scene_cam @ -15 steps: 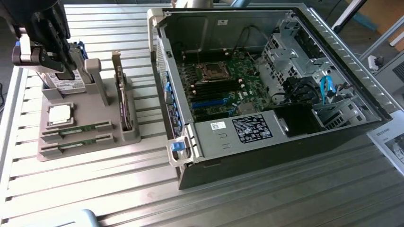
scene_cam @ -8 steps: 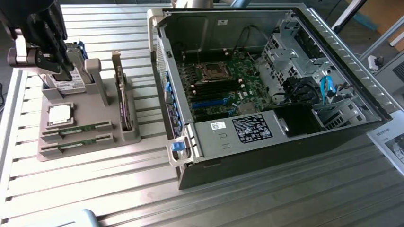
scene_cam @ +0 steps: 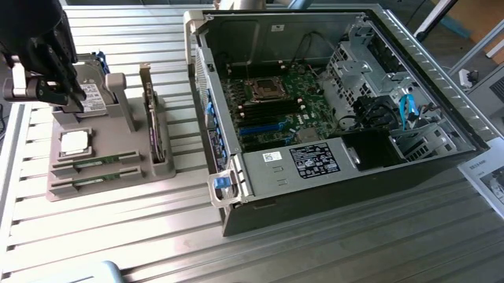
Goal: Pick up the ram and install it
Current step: 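Pick up the ram and move it above insertion slot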
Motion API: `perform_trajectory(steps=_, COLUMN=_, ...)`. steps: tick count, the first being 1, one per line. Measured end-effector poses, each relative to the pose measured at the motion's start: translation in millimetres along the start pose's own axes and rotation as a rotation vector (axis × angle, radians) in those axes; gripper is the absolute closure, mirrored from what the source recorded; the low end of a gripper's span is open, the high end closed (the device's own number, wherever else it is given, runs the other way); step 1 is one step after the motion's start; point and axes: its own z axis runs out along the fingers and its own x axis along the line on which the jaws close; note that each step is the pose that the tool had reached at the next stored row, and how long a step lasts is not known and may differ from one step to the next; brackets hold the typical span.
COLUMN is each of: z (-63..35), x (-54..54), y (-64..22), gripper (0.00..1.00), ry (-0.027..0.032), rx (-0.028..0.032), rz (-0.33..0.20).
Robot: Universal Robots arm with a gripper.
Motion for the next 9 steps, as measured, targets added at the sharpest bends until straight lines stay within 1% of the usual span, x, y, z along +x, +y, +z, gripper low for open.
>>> perform_trajectory(steps=9, z=18.6, x=9.7, y=-0.5, gripper=0.74, ry=0.0003, rx=-0.0033, rz=-0.005)
